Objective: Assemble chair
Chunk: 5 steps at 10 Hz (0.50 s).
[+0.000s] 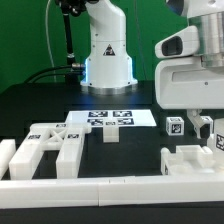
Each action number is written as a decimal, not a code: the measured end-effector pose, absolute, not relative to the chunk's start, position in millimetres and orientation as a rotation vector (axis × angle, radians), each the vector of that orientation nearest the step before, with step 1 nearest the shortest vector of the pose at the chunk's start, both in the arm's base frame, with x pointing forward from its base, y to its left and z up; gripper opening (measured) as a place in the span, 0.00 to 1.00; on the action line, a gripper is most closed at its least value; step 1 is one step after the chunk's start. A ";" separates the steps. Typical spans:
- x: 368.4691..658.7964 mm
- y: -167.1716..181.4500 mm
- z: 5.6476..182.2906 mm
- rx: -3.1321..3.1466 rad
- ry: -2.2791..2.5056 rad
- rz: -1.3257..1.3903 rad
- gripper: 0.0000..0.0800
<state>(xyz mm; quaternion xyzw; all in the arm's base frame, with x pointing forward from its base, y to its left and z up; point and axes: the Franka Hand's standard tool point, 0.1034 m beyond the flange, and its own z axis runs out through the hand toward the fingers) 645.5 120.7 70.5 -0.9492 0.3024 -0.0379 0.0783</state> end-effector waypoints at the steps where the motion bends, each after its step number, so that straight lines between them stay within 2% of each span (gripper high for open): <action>1: 645.7 119.5 70.4 -2.883 0.782 -0.125 0.81; 5: 649.3 125.3 77.4 -3.082 -0.144 -0.090 0.81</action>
Offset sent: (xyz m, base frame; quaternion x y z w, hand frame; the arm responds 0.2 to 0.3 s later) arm 0.0107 0.0198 0.0102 -0.0302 -0.0834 -0.3881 0.9173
